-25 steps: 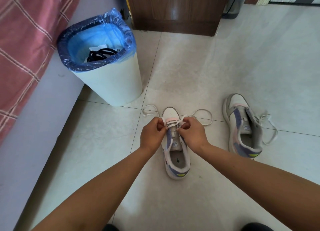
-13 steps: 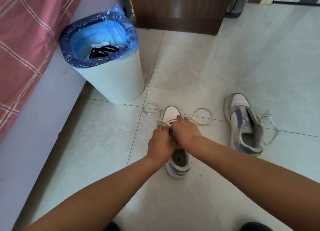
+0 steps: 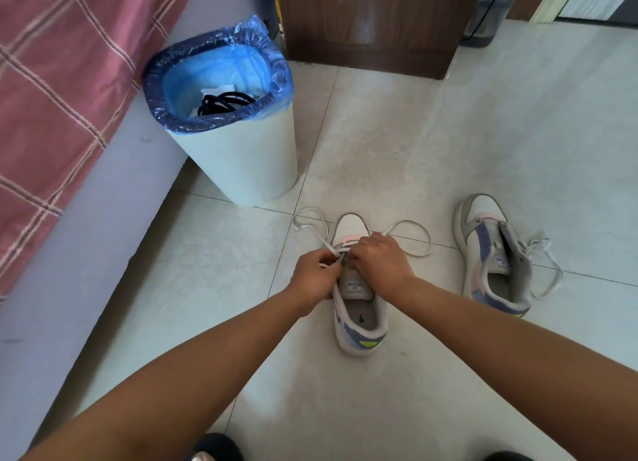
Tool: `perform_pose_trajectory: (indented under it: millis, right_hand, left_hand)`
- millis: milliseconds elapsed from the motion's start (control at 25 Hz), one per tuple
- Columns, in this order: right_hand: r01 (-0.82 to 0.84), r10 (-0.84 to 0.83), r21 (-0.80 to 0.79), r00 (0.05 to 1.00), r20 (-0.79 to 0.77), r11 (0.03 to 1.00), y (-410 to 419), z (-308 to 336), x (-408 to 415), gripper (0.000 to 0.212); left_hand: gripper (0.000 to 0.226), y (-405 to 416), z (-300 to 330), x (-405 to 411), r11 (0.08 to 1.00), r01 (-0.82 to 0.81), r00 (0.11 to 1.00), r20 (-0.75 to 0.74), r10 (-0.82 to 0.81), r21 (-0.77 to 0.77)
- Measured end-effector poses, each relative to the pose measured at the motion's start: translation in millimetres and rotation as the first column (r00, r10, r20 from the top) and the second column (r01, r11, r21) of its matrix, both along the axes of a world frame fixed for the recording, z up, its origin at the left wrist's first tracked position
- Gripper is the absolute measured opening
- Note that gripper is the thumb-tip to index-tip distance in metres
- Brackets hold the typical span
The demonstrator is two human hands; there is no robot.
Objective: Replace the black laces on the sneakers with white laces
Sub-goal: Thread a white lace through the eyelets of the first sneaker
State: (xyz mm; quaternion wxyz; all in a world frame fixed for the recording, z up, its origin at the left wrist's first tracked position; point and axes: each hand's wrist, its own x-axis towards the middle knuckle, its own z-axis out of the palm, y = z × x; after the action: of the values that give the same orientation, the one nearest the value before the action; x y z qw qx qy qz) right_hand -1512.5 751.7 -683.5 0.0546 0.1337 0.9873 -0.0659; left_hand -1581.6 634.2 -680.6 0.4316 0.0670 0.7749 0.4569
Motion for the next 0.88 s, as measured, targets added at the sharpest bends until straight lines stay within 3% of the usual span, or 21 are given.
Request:
perform_pose_trajectory:
  millis: [40,200,240,320,400,480,560,640,680,800,880]
  right_hand:
    - [0.058,-0.057,-0.015,0.997,0.057,0.998,-3,-1,-3,0.010]
    - [0.136,-0.133,-0.012,0.983,0.128,0.991,-8,-8,-9,0.025]
    - [0.142,-0.139,-0.008,0.980,0.140,0.990,-9,-9,-9,0.024]
    - [0.132,-0.133,0.017,0.984,0.119,0.991,-14,-6,-6,0.024]
    - [0.122,-0.124,0.032,0.991,0.042,0.992,-18,-2,-3,0.045]
    - [0.090,-0.090,-0.002,0.995,-0.043,0.996,-16,-4,2,0.052]
    - [-0.021,0.025,0.019,0.980,-0.197,1.000,-15,1,7,0.036]
    - [-0.167,0.171,0.051,0.864,-0.473,0.985,-21,11,19,0.006]
    - [-0.221,0.197,0.030,0.791,-0.580,0.975,-27,18,28,0.005]
    - [-0.337,0.234,-0.004,0.663,-0.711,0.942,-44,46,62,0.004]
    - [-0.309,0.183,-0.052,0.682,-0.709,0.950,-42,52,77,0.003]
  left_hand:
    - [0.013,-1,3,0,1.000,0.000,1.000,0.019,0.000,0.004]
    - [0.015,-3,6,-1,1.000,0.012,1.000,0.017,-0.013,0.020]
    - [0.014,-3,6,0,0.999,0.040,0.997,-0.058,-0.040,0.000]
    - [0.024,-3,1,14,0.950,0.212,0.913,-0.301,-0.276,-0.227]
    - [0.033,-7,-9,34,0.830,0.306,0.814,-0.324,-0.482,-0.466]
    - [0.029,-8,-17,41,0.793,0.305,0.857,-0.211,-0.470,-0.528]
    - [0.030,-5,-23,34,0.774,0.298,0.865,-0.185,-0.467,-0.559]
    - [0.033,-5,-24,21,0.778,0.303,0.862,-0.189,-0.470,-0.551]
    - [0.035,-6,-21,14,0.783,0.317,0.864,-0.178,-0.471,-0.536]
    - [0.042,-13,-11,5,0.724,0.465,0.792,-0.125,-0.597,-0.510]
    - [0.046,-15,5,5,0.727,0.474,0.825,-0.037,-0.564,-0.497]
